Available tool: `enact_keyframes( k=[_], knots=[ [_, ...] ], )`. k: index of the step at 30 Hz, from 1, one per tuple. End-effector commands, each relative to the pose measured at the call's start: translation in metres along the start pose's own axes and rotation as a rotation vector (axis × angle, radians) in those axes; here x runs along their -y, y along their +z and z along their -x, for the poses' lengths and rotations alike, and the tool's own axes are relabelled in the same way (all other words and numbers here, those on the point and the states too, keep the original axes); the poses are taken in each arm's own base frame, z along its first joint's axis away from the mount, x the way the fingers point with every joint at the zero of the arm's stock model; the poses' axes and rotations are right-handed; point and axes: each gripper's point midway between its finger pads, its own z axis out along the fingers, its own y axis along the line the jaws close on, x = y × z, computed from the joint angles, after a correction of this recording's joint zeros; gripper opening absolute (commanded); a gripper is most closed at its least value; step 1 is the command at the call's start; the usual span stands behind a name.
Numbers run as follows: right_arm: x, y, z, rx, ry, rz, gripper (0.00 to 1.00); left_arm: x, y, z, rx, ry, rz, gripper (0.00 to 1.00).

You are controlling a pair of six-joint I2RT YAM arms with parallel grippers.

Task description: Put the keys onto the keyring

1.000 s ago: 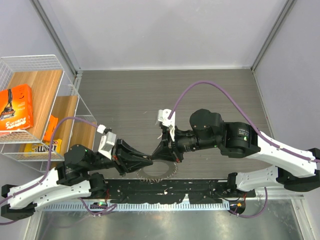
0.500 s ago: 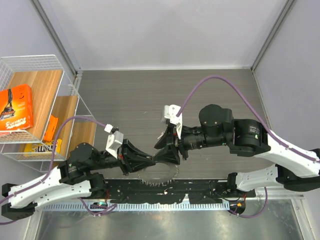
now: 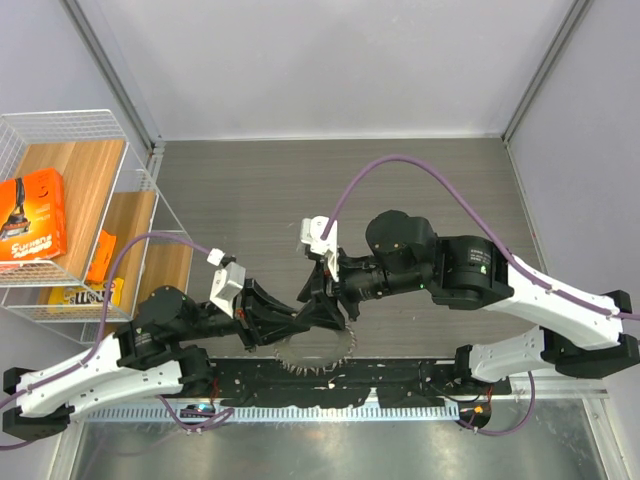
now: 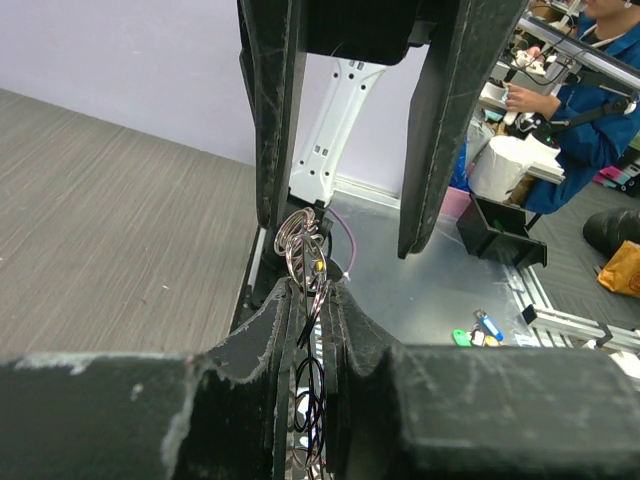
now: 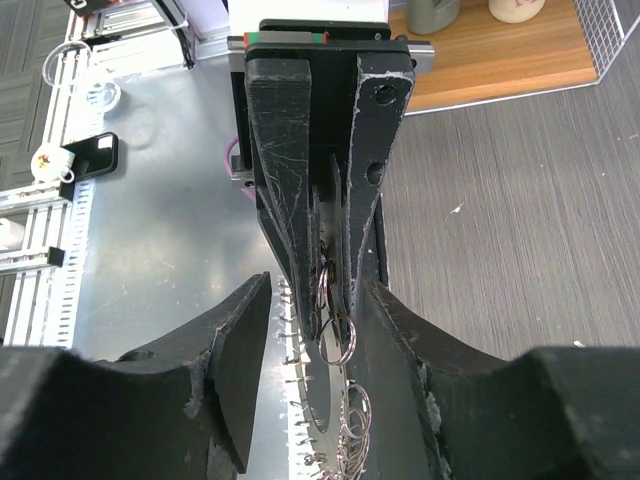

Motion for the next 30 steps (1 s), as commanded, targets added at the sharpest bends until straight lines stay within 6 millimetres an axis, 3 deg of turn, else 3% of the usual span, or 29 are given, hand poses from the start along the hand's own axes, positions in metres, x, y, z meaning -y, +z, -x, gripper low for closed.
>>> enact_keyframes(
  k=[1, 20, 30],
  knots=[
    [-0.005, -0.001, 0.009, 0.027, -0.020, 0.018, 0.47, 0.020, -0.005, 0.037, 0.104, 0.021, -0.059, 0.00],
    [-0.006, 0.013, -0.004, -0.025, -0.016, 0.035, 0.41, 0.024, -0.007, 0.043, 0.128, 0.024, -0.076, 0.00],
    [-0.008, 0.016, -0.007, -0.037, -0.019, 0.044, 0.19, 0.025, -0.009, 0.045, 0.136, 0.027, -0.079, 0.00]
  ],
)
